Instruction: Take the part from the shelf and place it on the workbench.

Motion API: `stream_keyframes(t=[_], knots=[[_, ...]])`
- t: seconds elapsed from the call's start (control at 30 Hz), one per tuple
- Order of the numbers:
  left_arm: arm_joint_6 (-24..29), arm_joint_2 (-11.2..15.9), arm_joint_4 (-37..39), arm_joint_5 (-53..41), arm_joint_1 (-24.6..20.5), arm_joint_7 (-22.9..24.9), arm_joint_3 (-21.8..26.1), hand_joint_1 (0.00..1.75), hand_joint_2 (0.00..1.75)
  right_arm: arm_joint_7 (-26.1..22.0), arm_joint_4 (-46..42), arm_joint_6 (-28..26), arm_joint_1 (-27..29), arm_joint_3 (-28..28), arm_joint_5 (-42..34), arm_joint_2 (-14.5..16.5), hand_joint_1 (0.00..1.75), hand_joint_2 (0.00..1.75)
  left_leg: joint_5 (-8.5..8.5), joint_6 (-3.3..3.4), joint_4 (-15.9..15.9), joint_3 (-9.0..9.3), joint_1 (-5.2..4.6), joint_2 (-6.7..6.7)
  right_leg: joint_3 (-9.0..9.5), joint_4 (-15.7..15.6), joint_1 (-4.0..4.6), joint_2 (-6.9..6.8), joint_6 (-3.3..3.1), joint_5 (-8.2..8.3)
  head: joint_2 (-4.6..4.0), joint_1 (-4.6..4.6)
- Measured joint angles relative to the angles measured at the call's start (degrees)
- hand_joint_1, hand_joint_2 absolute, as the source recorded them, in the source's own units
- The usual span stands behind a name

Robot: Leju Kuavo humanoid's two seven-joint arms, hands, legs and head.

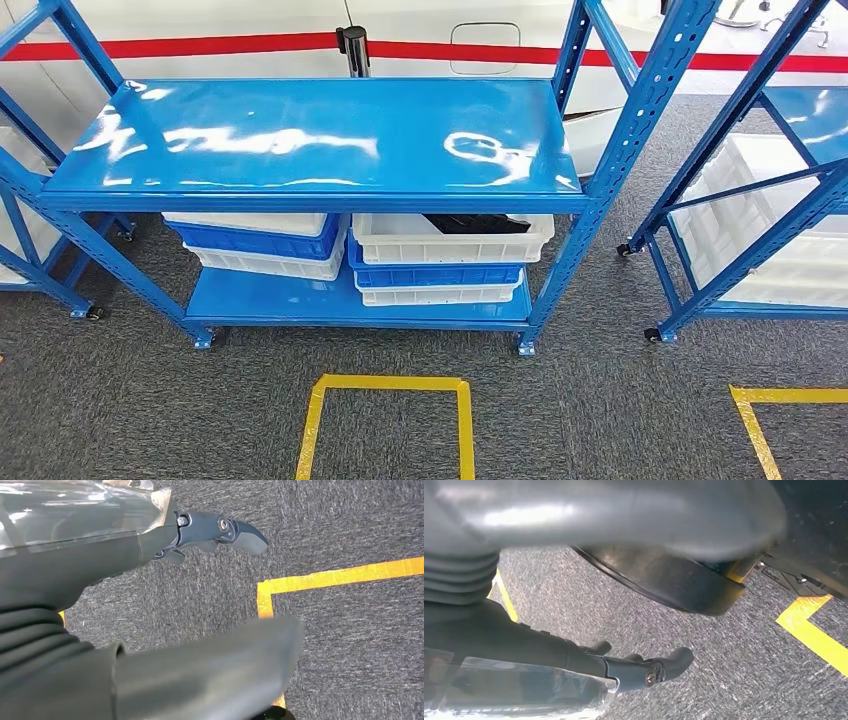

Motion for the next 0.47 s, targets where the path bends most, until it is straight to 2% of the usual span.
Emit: stream_keyframes(t=[0.03, 0.17, 0.47], knots=[[-0.1, 0.0, 0.0, 0.0, 0.0, 0.4, 0.0, 0.0, 1.75, 0.2, 0.0, 0.2, 0.1, -0.2, -0.1, 0.0, 0.0, 1.75, -0.02, -0.14, 0.0, 0.01, 0.0, 0.0, 0.01, 0.0, 0.03, 0.0, -0.05, -0.01, 0.0, 0.01], [-1.9, 0.3, -1.1, 0.9, 1.3, 4.1, -0.5, 0.0, 0.0, 0.8, -1.1, 2.2, 1.7, -4.3, -0.6, -0.5, 0.0, 0.0, -0.1, -0.36, 0.0, 0.09, -0.1, 0.01, 0.11, 0.0, 0.03, 0.0, -0.06, -0.03, 0.0, 0.01], [-7.9, 1.8, -4.9, 5.8, 4.6, 13.0, -3.4, 0.0, 0.0, -0.8, -5.1, 7.1, 5.7, -14.2, -4.4, -2.0, 0.0, 0.0, -0.15, -0.35, 0.0, 0.12, -0.48, 0.02, 0.21, -0.1, -0.23, -0.01, -0.04, -0.03, -0.01, 0.02]])
